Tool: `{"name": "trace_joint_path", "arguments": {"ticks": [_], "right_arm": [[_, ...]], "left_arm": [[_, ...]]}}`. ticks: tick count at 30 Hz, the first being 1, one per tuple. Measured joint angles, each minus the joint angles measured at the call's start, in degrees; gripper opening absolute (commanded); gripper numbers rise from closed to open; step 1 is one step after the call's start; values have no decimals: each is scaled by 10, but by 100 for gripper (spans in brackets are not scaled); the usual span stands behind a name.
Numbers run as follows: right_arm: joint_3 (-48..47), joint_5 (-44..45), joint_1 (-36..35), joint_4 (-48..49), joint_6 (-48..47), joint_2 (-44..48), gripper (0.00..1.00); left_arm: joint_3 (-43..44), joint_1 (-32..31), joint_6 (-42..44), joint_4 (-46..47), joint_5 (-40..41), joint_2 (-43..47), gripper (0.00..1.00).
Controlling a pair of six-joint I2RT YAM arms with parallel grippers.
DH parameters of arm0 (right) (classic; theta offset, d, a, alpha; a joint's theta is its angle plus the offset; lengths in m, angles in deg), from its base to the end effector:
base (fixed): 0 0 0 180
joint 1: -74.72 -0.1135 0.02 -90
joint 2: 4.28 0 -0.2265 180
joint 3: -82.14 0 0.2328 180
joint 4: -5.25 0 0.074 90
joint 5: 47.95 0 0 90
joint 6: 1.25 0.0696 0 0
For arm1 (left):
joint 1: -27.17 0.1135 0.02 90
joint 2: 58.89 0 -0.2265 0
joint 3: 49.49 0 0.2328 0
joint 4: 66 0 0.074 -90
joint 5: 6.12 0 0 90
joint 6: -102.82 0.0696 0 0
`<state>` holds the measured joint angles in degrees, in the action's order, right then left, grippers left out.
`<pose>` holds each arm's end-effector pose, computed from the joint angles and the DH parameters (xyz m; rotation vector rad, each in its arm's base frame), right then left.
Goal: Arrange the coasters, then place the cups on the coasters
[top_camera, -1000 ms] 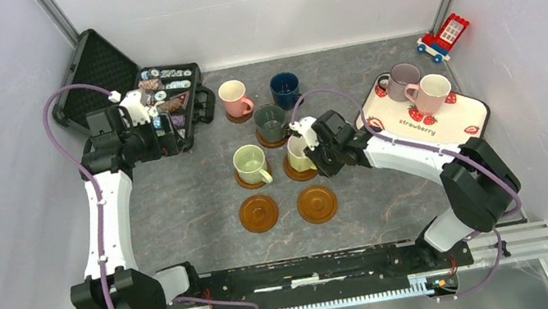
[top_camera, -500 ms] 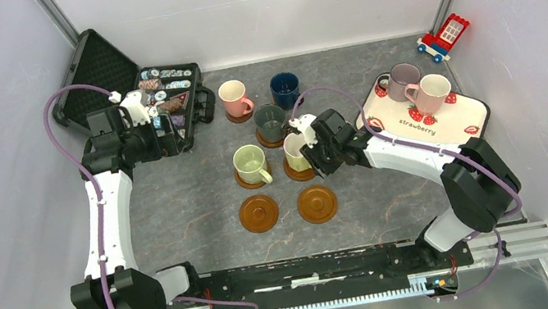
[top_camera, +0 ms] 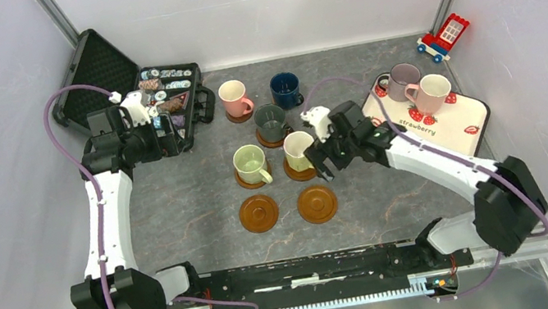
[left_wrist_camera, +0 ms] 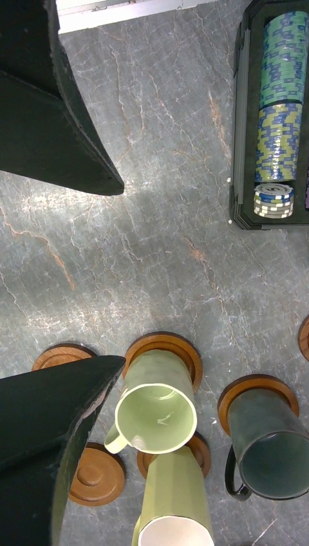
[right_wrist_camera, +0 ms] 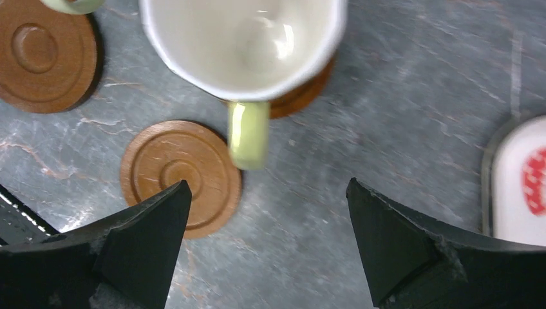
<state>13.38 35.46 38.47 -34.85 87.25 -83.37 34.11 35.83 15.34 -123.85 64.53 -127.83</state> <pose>0.2351 0.1823 0.1838 -0.8529 2.3355 0.4036 0.2661 0.0172 0.2882 0.0460 2.2893 -0.2912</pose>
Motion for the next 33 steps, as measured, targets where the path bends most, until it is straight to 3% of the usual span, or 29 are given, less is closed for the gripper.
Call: {"name": "trace_joint_path", "arguments": {"ticks": [6,14,24,33], "right_arm": [[-40,-23,129,-67,-11,48,98],[-139,13,309,-71,37,1,98],[-229,161,325,-16,144,-162,98],[-248,278,351,-28,202,-184,98]], "left_arm": [[0,0,0,-2,0,-2,100],[0,0,0,-1,-2,-22,100],[8,0,0,2,-1,-42,100],[9,0,0,3,6,-44,100]]}}
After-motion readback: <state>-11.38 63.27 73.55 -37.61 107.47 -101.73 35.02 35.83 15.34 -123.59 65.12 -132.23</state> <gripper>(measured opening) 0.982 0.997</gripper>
